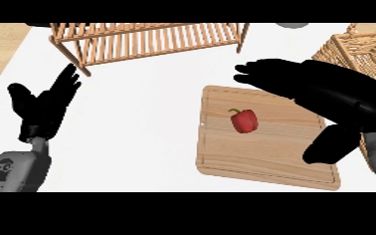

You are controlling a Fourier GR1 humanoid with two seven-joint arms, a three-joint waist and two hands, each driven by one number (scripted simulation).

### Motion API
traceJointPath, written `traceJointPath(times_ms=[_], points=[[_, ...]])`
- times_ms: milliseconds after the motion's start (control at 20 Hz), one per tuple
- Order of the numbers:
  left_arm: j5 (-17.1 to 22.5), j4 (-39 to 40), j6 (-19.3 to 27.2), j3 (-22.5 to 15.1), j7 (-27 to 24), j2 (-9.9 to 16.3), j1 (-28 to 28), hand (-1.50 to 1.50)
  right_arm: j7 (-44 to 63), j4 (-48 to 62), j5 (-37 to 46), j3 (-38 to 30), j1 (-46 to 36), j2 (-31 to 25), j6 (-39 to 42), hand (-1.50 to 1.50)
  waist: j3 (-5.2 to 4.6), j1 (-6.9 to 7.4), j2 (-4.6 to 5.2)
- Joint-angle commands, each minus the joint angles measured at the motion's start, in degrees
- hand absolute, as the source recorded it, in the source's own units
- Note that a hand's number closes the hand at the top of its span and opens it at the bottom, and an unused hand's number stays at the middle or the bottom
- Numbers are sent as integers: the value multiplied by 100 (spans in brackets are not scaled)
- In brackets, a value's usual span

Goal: Pick the bell pepper from the cutting board and place it in the basket

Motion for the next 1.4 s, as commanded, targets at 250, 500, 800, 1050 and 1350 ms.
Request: traceJointPath(times_ms=[250, 500, 800, 1050, 1350], points=[[-128, -46, -86, 81, 98, -105, 30, 0, -1336, 1245, 1240, 546, 552, 1041, -1392, -150, -6, 16, -10], [-266, 54, -212, 177, 65, -188, -30, 0, -1854, 2061, 2038, 578, 310, 991, -1482, -150, -7, 0, -14], [-430, -100, -253, 198, -76, -280, 217, 0, -2107, 2917, 2842, 909, 390, 1258, -1929, -150, -7, 10, -15], [-421, -245, -365, 397, 85, -342, 214, 0, -2287, 3358, 3160, 642, 102, 1471, -1856, -150, -7, -5, -19], [-641, -124, -292, 469, 429, -497, -162, 0, -2745, 3100, 3327, 377, 375, 1411, -1640, -150, -7, -30, -23]])
